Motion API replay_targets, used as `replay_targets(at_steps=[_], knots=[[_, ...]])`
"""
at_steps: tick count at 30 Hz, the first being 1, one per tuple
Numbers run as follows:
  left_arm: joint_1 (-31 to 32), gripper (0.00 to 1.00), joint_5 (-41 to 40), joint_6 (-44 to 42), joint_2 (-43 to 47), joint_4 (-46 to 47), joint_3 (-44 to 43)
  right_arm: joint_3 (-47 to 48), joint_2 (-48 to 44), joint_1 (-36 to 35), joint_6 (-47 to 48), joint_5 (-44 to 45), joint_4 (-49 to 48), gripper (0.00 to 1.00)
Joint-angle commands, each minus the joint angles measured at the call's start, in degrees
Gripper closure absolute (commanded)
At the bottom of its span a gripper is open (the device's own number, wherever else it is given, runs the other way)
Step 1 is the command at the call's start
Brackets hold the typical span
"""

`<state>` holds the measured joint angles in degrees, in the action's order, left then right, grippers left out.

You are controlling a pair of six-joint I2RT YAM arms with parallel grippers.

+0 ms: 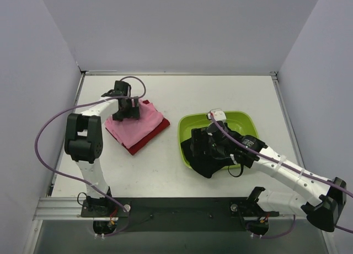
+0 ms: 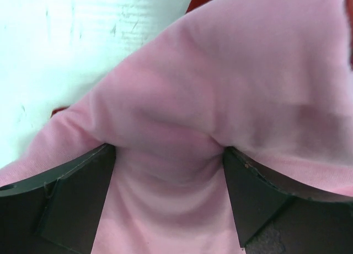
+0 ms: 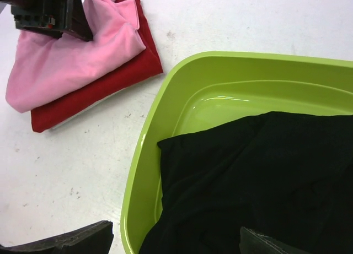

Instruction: Fold and stack the t-shirts

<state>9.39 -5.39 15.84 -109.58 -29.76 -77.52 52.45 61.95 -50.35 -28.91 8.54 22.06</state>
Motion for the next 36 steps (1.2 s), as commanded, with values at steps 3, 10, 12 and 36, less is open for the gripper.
replay_targets(at_steps=[3, 10, 12, 36], knots=[[-0.7, 0.12, 5.3, -14.3, -1.8, 2.3, -2.8, -2.8, -5.8, -0.5, -0.6, -0.5, -1.0, 0.00], [1.4, 0.11, 6.6, -14.3, 12.4, -2.0, -11.5, -3.9, -7.7, -0.5, -0.9, -0.2, -0.4, 0.00], [4.6, 0.11, 2.5, -12.6, 16.7, -5.0, -14.9, -3.9, -7.5, -0.5, -1.1, -0.2, -0.4, 0.00], [36.5, 0.13, -14.2, 44.5, 41.2, 4.4, 31.9, -4.3, -11.8, -1.4, -1.9, 1.2, 3.4, 0.00]])
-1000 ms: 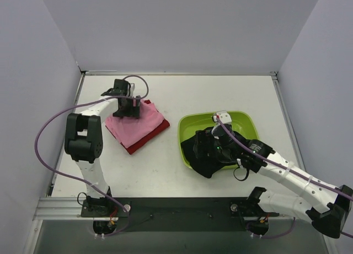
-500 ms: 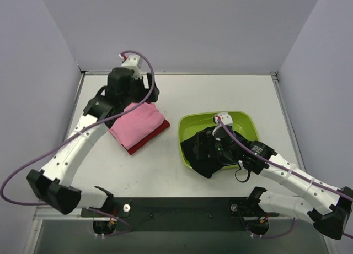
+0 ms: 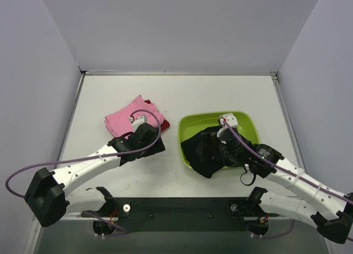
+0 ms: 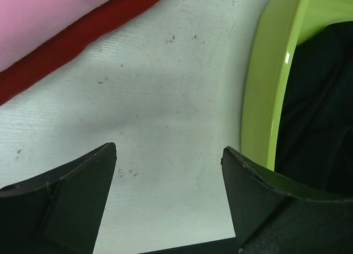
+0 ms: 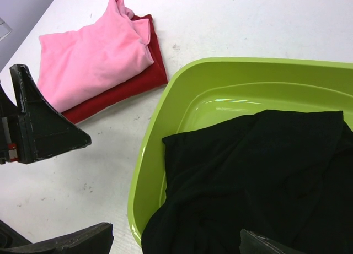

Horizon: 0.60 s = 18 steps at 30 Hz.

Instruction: Fold and stack the t-shirts

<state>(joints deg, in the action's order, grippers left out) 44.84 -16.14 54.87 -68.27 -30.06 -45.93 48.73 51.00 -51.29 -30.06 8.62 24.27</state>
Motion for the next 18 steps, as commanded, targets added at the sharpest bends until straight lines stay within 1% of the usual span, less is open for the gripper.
replay_targets(at_steps=[1, 5, 9, 14, 18], knots=[[1.0, 0.13, -3.5, 5.7, -0.6, 5.1, 0.8, -0.7, -1.0, -0.5, -1.0, 1.1, 1.2, 0.00], [0.8, 0.13, -3.9, 6.2, -3.4, 6.4, 2.9, -0.9, -1.6, -0.6, -1.4, 1.0, 1.4, 0.00], [-0.9, 0.13, -4.2, 6.2, -6.7, 8.3, 4.5, -1.6, -2.6, -0.7, -1.4, 1.3, 1.7, 0.00], [-4.9, 0.12, -1.1, 3.8, -9.8, 13.2, 5.7, -2.3, -3.2, -0.7, -1.6, 1.8, 1.8, 0.00], [-7.8, 0.13, 0.6, 3.2, -11.4, 15.0, 6.6, -2.9, -3.1, -0.7, -1.7, 1.9, 1.8, 0.00]])
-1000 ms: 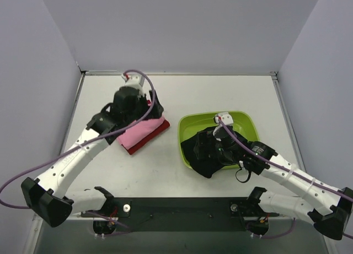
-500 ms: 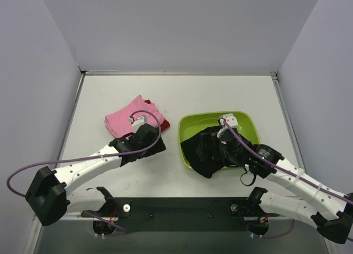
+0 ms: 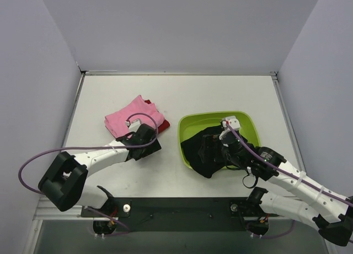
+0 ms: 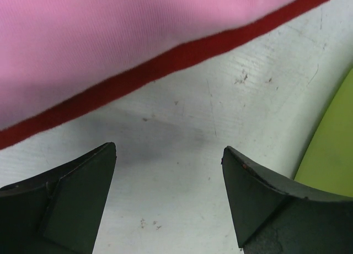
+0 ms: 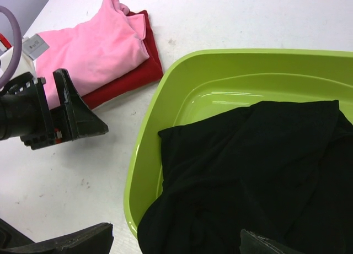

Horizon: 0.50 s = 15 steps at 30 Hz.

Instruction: Fold and stack the t-shirts

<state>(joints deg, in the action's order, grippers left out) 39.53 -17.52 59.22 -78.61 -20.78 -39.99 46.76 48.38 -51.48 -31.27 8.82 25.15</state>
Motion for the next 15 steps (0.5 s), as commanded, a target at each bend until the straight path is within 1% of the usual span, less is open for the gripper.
replay_targets(at_steps=[1, 8, 10, 11, 12, 15], knots=[[-3.3, 0.12, 2.2, -1.3, -1.4, 6.0, 1.1, -1.1, -0.4, -0.5, -0.5, 1.7, 0.9, 0.00], [-11.2, 0.13, 3.5, -5.6, -4.5, 7.5, 0.7, -1.4, 0.3, -0.5, -0.7, 1.9, 0.3, 0.00], [-14.5, 0.13, 3.8, -6.6, -5.5, 7.9, 0.2, -1.6, 0.5, -0.5, -0.7, 1.8, 0.3, 0.00], [-15.6, 0.12, 4.8, -7.7, -6.8, 8.4, -0.2, -1.7, 0.6, -0.5, -0.6, 1.9, 0.2, 0.00], [-18.3, 0.12, 5.7, -8.2, -7.6, 8.6, -1.0, -1.7, 0.8, -0.5, -0.6, 2.0, 0.2, 0.00], [-22.1, 0.13, 8.0, -10.0, -10.4, 9.1, -2.5, -1.8, 1.2, -0.5, -0.6, 1.9, 0.2, 0.00]])
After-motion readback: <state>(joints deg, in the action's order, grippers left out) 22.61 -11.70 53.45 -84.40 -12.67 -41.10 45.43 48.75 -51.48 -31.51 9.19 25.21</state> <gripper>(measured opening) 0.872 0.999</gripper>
